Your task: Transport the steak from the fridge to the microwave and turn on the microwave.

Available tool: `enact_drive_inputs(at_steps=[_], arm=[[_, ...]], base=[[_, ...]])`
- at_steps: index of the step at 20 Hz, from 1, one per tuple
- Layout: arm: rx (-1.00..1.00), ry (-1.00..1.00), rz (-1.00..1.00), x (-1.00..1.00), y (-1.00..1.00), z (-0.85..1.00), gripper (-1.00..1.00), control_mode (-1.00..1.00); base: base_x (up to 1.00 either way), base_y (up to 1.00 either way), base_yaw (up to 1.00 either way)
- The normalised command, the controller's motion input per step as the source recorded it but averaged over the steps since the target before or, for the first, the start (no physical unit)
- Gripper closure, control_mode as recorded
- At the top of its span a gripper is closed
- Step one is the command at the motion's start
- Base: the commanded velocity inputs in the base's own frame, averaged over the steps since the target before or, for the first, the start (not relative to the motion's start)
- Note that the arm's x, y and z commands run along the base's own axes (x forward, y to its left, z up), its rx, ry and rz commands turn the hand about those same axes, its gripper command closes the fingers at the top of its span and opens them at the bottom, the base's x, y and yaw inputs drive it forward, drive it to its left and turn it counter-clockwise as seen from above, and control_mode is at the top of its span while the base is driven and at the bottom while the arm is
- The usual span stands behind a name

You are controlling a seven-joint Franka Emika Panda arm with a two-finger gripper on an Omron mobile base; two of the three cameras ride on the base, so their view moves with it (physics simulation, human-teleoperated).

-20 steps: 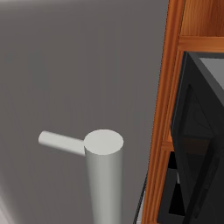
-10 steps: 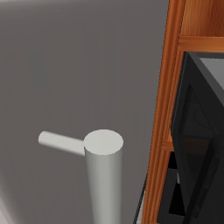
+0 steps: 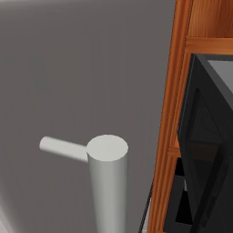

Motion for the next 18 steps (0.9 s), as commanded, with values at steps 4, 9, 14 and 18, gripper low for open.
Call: enact_drive_inputs(at_steps=[4,9,14,18], arm=[[0.19,-0.17,-0.03,-1.0,0.0,0.26,1.0,-1.0],[0.19,-0.28,0.0,-1.0,0.0,0.31,1.0,-1.0],[0.12,-0.09,0.0,-1.0,0.0,0.0,1.0,-1.0],[0.08,-0.01,0.0,-1.0,-0.01,0.0,1.0,-1.0]], base=[[0.0,0.0,0.0],[0.0,0.0,0.0],[0.0,0.0,0.0],[0.0,0.0,0.0]])
